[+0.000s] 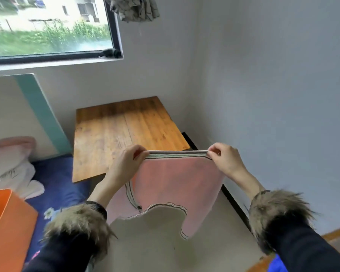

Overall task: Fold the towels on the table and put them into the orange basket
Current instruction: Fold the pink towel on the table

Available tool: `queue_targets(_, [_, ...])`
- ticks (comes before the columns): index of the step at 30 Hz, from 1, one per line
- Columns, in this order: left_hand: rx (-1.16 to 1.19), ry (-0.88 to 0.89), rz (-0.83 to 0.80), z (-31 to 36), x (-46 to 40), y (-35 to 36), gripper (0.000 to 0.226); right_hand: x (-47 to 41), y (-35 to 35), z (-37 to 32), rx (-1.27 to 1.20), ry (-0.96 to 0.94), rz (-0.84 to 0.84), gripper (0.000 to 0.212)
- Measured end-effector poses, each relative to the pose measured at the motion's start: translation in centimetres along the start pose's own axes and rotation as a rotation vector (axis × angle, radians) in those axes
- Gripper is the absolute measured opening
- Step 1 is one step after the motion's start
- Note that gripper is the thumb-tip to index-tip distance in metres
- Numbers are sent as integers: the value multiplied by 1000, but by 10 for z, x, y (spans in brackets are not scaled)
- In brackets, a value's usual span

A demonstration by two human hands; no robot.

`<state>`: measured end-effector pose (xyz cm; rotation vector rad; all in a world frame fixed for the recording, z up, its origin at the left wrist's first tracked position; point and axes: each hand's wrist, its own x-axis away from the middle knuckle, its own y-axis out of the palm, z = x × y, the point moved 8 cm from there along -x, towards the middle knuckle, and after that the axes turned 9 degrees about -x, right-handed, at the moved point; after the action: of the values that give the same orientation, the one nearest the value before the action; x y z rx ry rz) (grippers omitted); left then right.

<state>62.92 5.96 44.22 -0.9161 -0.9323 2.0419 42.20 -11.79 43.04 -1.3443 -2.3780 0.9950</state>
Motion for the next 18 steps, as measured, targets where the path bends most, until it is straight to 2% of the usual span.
queue_targets(3, [-69,-43,100,-37,-21,-20,9,-44,37,-23,-12,-46,-57,13])
queue_targets(8, [-96,-198,179,-107,-65,-36,8,-121,82,-48,25,-101,-73,35])
queue_targets(10, [-120,-255,168,-135,-83,-34,9,-150,103,-57,3,-143,-149,33])
queue_targets(13, [-129,-327,141,-165,-110,-30,9,-191,132,-60,-34,-190,-267,19])
queue_targets(18, [-108,-421,-24,-209,-151,-8,16,-253,171,-53,-19,-214,-389,15])
